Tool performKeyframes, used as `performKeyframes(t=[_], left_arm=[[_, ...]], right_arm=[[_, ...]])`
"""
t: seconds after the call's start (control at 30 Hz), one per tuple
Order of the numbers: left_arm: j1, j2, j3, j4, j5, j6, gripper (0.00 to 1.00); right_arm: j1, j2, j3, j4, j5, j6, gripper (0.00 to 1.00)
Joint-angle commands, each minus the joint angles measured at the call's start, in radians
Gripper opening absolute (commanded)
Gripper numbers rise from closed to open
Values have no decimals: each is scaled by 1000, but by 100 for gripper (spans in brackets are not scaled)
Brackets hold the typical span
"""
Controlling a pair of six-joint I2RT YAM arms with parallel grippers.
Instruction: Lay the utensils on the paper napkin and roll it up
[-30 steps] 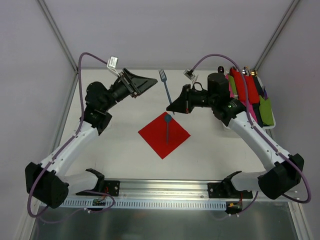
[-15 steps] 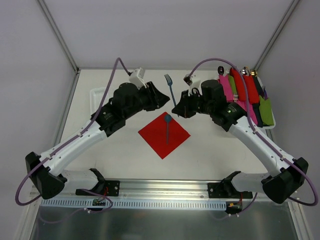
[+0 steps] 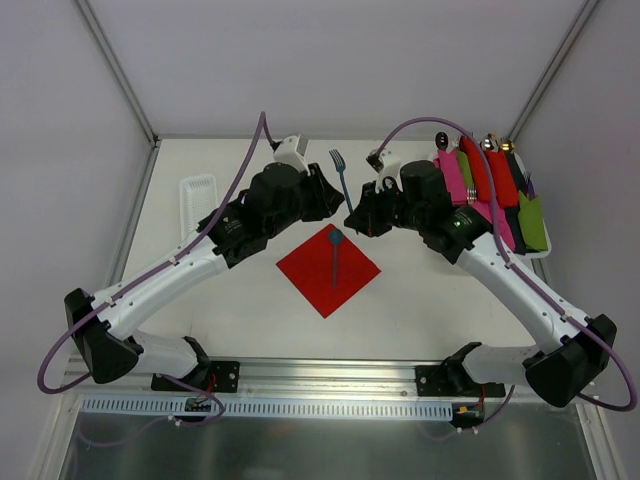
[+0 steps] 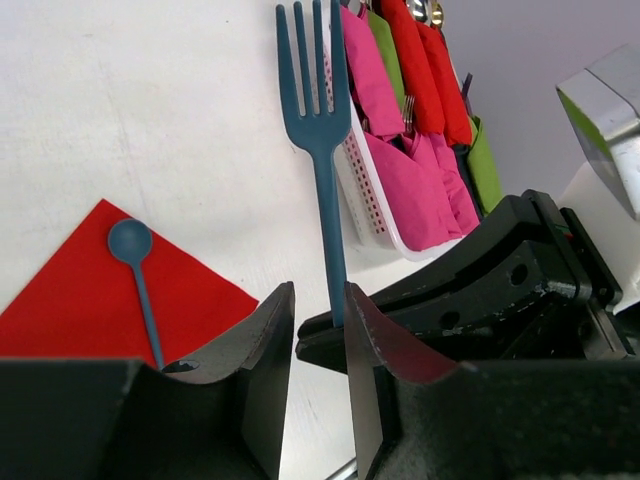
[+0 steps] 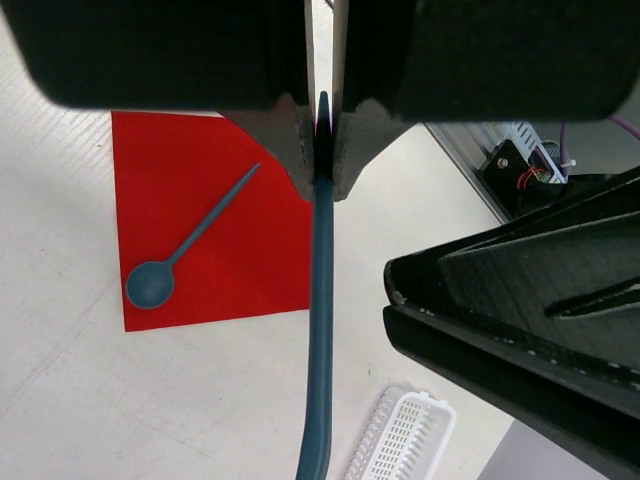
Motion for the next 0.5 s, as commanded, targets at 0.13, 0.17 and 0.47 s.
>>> performKeyframes(t=[0.13,0.17,0.47], left_arm=[[-9,27,54,7,-36,23,28],[-9,29,55,10,-29,21,30],[-9,38,49,54,-13,16,30]], right_arm=[[7,-38,18,27,-30,22,0],[7,-40,16,27,-31,27,0],[7,-48,4,30,-48,28,0]])
